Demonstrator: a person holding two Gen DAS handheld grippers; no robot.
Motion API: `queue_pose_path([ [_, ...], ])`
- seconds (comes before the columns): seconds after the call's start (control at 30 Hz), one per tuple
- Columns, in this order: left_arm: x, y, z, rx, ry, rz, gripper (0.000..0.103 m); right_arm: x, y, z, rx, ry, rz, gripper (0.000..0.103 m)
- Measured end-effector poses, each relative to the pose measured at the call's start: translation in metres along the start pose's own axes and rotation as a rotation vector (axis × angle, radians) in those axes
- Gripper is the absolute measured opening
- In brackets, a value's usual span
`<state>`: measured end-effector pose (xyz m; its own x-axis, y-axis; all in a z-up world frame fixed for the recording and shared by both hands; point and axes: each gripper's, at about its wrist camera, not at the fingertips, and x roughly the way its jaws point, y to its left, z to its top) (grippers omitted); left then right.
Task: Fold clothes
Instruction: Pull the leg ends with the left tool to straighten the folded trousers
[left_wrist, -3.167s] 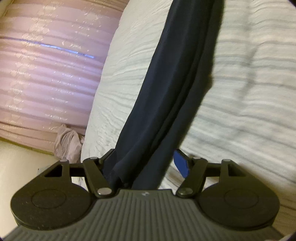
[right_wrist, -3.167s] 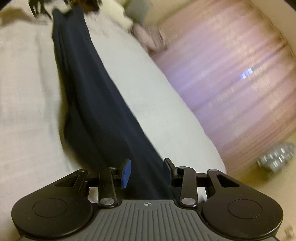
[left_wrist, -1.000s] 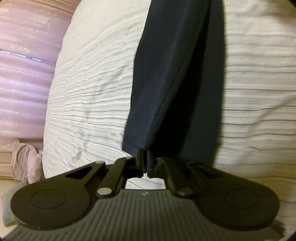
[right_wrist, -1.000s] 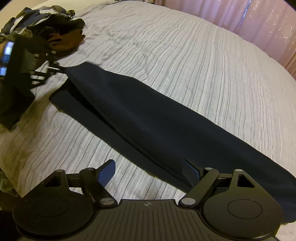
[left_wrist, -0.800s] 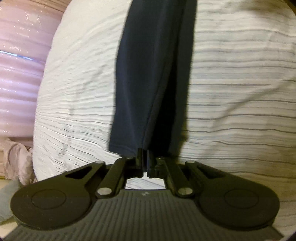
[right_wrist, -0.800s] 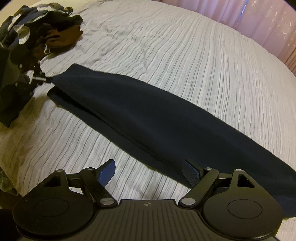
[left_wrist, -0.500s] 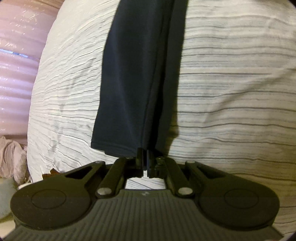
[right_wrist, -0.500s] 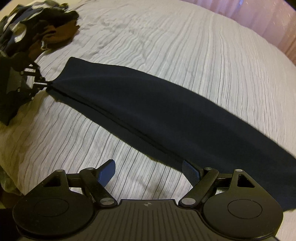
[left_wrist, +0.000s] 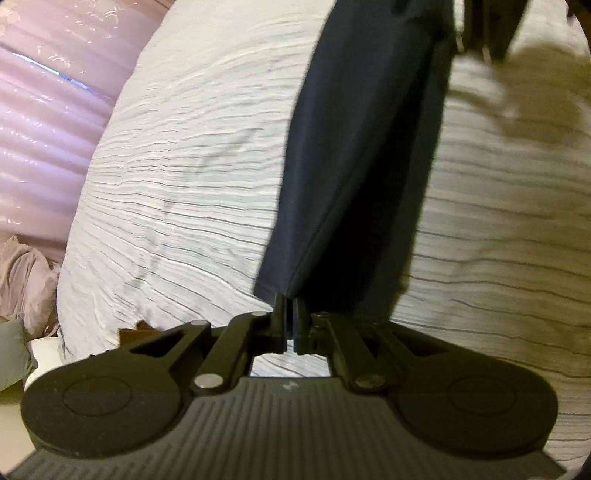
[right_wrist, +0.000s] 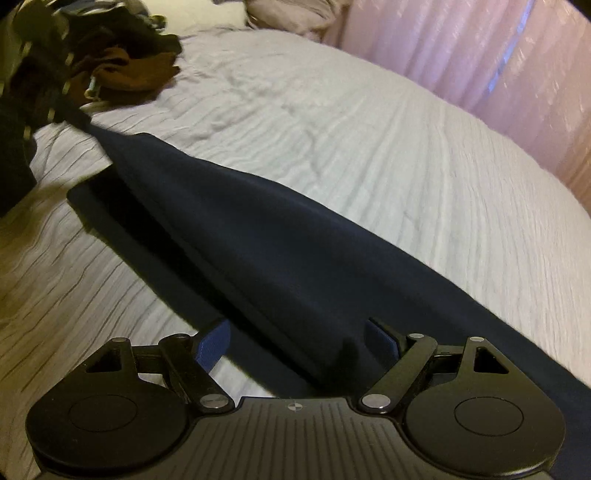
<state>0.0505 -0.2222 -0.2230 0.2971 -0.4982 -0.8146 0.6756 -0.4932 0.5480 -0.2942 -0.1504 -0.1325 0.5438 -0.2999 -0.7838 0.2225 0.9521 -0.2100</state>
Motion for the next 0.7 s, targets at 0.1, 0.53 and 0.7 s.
queue_pose_path([
  [0.1,-0.003,0.005,0.002,0.005,-0.003,0.003,0.002,0.015,0.008,-0.005,-0.035,-0.026,-0.038,0.082],
  [0.53,0.013,-0.030,-0.008,0.115,0.013,-0.054,0.002,-0.001,-0.072,-0.079,-0.163,0.150,-0.367,0.049],
  [0.7,0.021,-0.043,-0.008,0.161,0.029,-0.064,0.002,-0.009,-0.100,-0.100,-0.201,0.222,-0.375,0.007],
])
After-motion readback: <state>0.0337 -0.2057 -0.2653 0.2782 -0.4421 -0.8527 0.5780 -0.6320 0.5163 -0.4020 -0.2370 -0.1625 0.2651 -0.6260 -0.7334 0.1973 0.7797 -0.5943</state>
